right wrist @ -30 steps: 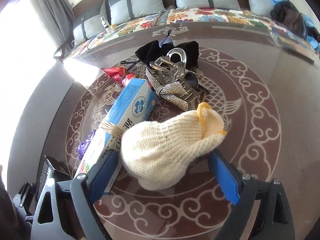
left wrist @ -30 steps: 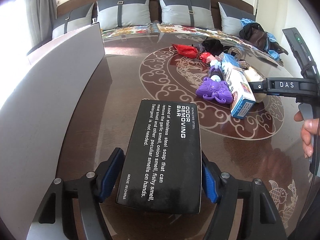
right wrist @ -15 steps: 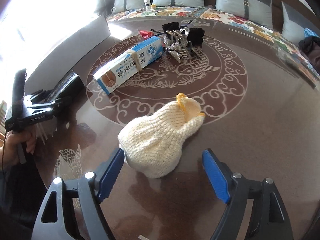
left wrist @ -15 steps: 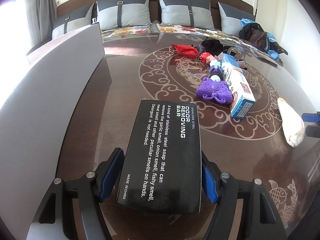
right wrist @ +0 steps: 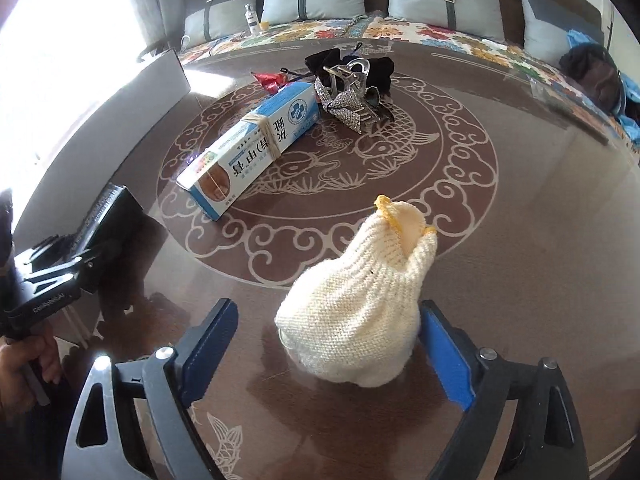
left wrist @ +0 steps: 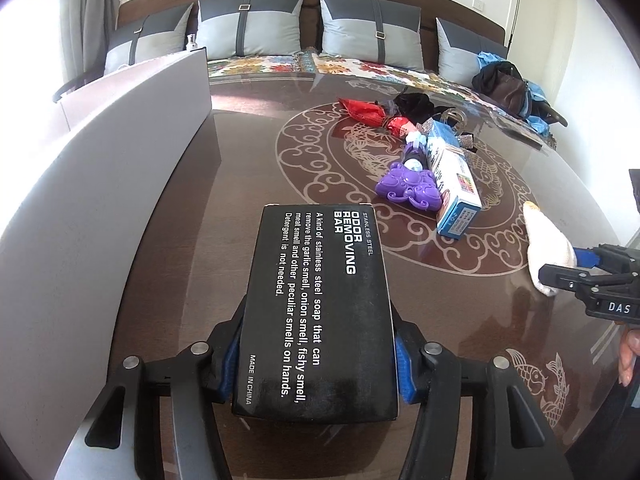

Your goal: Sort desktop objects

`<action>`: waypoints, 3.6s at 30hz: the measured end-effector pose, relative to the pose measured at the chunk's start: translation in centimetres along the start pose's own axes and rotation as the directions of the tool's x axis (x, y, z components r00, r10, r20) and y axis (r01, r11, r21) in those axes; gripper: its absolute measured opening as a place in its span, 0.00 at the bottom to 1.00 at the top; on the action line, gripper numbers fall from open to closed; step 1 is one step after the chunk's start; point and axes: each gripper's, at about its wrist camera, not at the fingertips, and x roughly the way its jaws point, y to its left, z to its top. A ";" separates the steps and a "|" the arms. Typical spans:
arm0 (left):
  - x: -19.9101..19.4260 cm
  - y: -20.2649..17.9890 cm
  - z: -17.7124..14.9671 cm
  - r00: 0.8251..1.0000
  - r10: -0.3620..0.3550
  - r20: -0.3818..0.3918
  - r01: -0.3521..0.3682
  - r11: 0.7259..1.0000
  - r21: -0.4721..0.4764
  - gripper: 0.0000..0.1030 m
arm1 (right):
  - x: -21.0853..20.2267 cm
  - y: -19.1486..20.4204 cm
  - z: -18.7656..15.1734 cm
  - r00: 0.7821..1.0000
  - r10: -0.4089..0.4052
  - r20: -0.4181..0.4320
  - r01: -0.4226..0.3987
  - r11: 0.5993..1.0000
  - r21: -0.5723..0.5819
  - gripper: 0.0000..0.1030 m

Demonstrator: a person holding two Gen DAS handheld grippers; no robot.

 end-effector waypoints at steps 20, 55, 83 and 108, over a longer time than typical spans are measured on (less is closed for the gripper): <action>-15.0 21.3 3.3 0.982 0.138 0.130 -0.103 0.964 -0.245 0.56 | -9.1 27.9 8.3 0.914 0.395 0.094 -0.340 0.870 -0.358 0.53; -18.4 7.7 2.0 0.972 0.073 0.225 -0.057 0.995 -0.078 0.90 | -3.5 8.1 -2.4 0.967 -0.134 0.215 0.172 0.971 -0.167 1.00; 3.5 -7.2 1.1 0.997 0.035 -0.066 -0.035 0.999 0.002 0.94 | -0.4 -5.9 -3.0 0.974 -0.207 0.094 0.187 0.965 0.182 1.00; 4.3 -8.0 0.9 0.995 0.062 -0.083 -0.058 0.997 0.053 1.00 | -0.2 -5.6 -3.0 0.974 -0.210 0.086 0.193 0.965 0.175 1.00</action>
